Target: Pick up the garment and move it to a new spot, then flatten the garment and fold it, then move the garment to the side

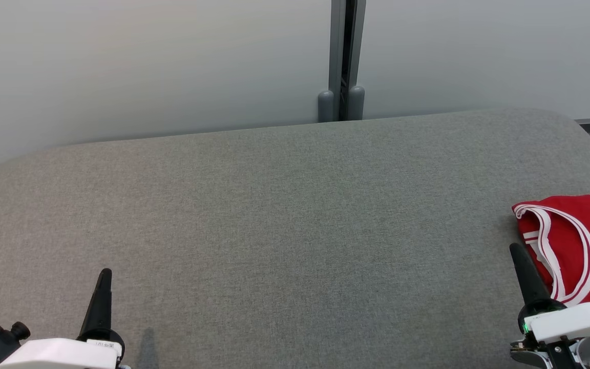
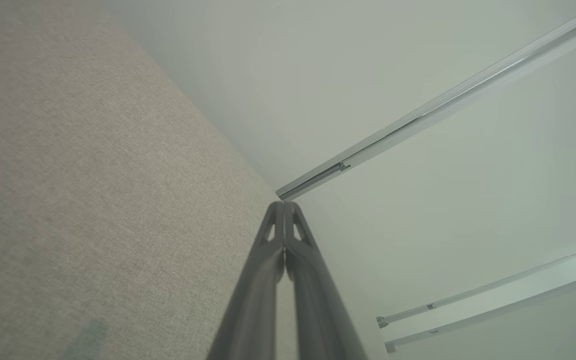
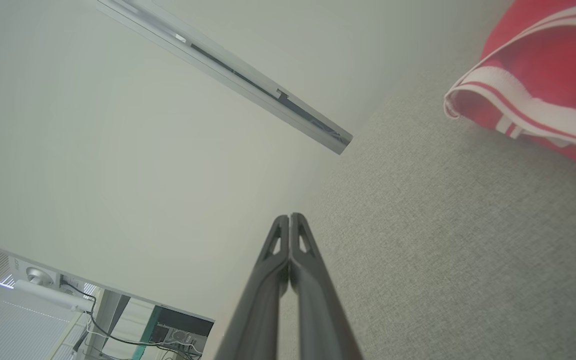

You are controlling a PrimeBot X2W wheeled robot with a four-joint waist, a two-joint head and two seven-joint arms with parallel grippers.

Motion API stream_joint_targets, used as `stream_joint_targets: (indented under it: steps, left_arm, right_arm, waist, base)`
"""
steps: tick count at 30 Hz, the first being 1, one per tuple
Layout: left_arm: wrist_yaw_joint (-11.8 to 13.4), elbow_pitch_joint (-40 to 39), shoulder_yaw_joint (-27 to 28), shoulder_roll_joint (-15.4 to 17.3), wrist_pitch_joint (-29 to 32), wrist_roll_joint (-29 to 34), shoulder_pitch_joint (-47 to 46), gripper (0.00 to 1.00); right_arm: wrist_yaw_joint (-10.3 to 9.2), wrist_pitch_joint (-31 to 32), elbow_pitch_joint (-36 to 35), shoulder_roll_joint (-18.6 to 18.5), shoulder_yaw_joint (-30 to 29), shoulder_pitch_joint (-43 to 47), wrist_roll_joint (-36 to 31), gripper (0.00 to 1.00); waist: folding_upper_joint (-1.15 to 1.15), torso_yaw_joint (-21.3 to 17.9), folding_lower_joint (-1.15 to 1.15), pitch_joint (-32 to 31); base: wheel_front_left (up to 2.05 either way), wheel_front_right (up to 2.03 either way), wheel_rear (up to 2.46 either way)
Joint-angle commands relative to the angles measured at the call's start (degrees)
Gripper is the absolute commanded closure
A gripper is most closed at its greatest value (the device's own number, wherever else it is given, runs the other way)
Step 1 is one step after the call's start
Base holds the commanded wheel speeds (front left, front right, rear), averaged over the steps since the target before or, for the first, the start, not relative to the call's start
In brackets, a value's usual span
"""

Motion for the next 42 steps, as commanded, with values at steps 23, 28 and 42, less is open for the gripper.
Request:
stream_joint_targets:
  steps: [23,28,42]
  left_arm:
    - [-3.39,1.52,3.44,-1.79,1.97,-11.77,-3.10,1.00]
    - [-3.83,1.82,3.94,-2.14,2.21,-13.56,-3.32,1.00]
    - [-5.25,2.76,5.43,-3.19,3.24,-18.99,-4.13,1.00]
  right_arm:
    - [-0.01,2.09,2.47,-0.45,-0.77,-3.24,13.47,1.00]
    - [-0.01,2.33,2.88,-0.43,-0.87,-3.56,15.46,1.00]
    - [-0.01,3.32,4.27,-0.36,-1.17,-4.55,21.78,1.00]
  waist:
    - [0.00,0.26,0.00,0.33]
    - [0.00,0.30,0.00,0.39]
    - [0.00,0.45,0.00,0.59]
  base:
    - [0.00,0.00,0.00]
    - [0.00,0.00,0.00]
    - [0.00,0.00,0.00]
